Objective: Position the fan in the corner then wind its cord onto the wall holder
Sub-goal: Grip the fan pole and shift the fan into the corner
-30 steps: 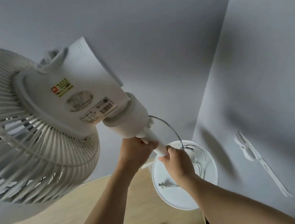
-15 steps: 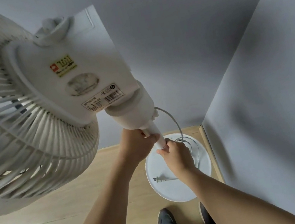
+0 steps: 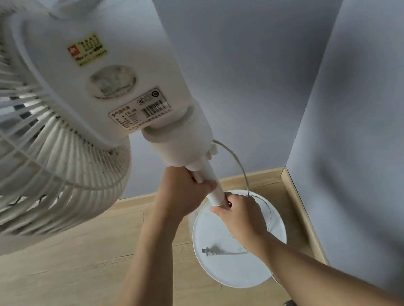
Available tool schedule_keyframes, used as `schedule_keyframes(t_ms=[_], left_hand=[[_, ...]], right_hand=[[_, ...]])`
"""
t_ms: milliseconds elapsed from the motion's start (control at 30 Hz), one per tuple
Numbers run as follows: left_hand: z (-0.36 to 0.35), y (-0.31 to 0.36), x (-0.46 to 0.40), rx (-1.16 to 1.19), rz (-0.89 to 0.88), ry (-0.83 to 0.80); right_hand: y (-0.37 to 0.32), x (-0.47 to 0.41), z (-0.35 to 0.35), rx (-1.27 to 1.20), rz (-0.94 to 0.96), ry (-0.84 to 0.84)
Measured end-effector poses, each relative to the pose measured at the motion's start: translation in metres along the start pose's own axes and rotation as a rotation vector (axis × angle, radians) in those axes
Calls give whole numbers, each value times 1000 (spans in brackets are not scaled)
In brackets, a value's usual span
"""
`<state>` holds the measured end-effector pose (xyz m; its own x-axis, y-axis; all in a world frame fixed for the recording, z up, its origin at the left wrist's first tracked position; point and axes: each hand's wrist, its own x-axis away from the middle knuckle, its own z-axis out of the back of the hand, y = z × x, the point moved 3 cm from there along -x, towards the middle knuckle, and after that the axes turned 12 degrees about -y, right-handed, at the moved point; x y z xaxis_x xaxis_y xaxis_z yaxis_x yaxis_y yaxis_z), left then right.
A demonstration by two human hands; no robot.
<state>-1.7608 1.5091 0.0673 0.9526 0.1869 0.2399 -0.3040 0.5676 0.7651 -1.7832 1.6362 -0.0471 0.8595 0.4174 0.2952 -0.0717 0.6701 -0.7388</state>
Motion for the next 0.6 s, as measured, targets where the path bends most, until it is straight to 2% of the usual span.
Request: schedule_keyframes(t_ms=[600], left_hand=[[-38,-3,-46,-38,-23,6]], right_hand=[[45,-42,13,-38,23,-4]])
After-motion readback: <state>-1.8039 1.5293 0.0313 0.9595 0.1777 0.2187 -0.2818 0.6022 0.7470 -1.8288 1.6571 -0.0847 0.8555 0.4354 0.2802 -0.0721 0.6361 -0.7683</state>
